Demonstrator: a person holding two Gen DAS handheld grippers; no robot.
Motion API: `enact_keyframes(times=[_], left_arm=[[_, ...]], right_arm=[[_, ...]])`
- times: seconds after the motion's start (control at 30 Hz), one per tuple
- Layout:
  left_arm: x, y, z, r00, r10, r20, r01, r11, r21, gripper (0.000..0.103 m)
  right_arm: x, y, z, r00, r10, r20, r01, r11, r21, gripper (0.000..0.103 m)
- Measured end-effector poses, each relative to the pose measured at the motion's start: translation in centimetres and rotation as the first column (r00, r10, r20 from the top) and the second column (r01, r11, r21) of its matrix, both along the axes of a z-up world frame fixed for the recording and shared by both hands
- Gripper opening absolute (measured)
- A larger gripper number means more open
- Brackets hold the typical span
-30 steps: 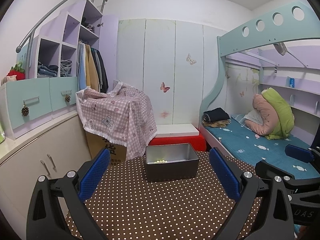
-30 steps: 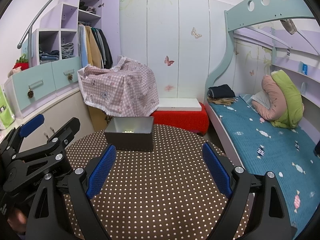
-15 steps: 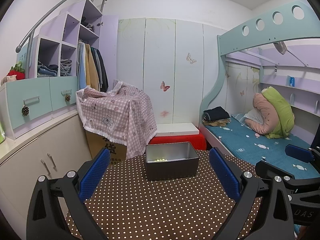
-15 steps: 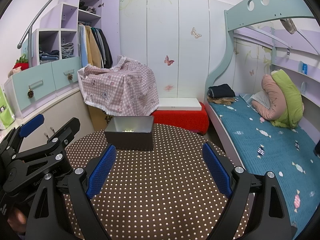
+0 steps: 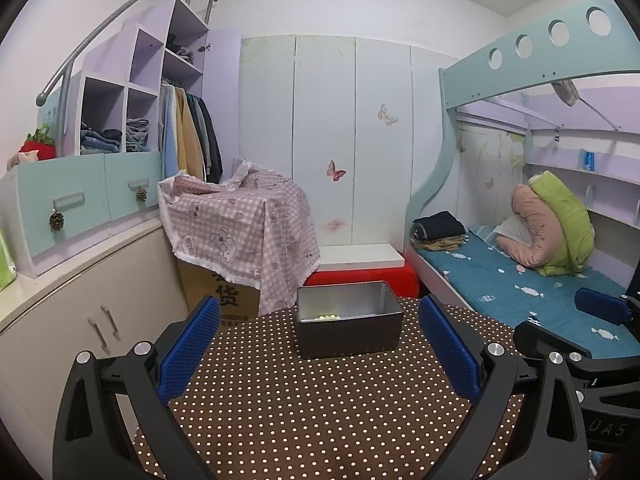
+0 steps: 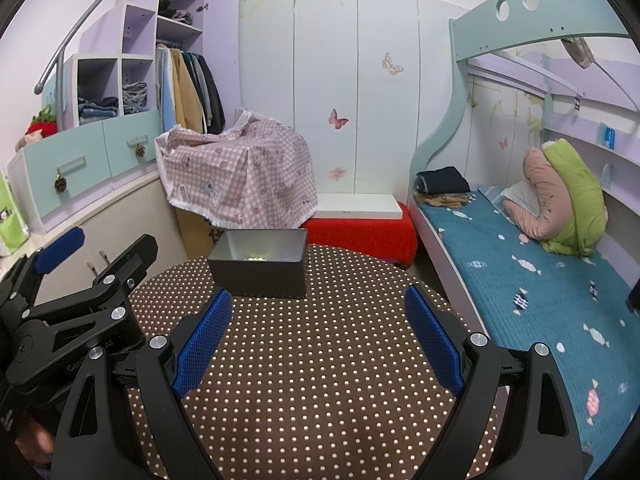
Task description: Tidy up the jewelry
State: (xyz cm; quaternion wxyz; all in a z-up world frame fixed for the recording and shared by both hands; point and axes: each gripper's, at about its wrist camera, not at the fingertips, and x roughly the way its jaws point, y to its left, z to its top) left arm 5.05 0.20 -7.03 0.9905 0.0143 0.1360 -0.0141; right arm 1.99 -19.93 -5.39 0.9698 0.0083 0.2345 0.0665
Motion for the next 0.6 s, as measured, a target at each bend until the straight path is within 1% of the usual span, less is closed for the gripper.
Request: enact_keyframes(times=[0.13, 0.6], left_arm=[[-0.16, -0.08, 0.0, 1.0, 0.002, 0.003, -0.002, 1.0, 0.009, 0.096], [-0.19, -0.07, 0.32, 1.0, -0.001, 0.005, 0.001, 1.0, 0.005, 0.096]], right_arm=[[-0.11, 0.03, -0.17, 1.0, -0.001, 0.001, 0.001, 1.0, -0.003, 0.085], [-0.07, -0.23, 0.09, 1.0, -0.001, 0.004, 0.001, 1.0, -0.001, 0.085]])
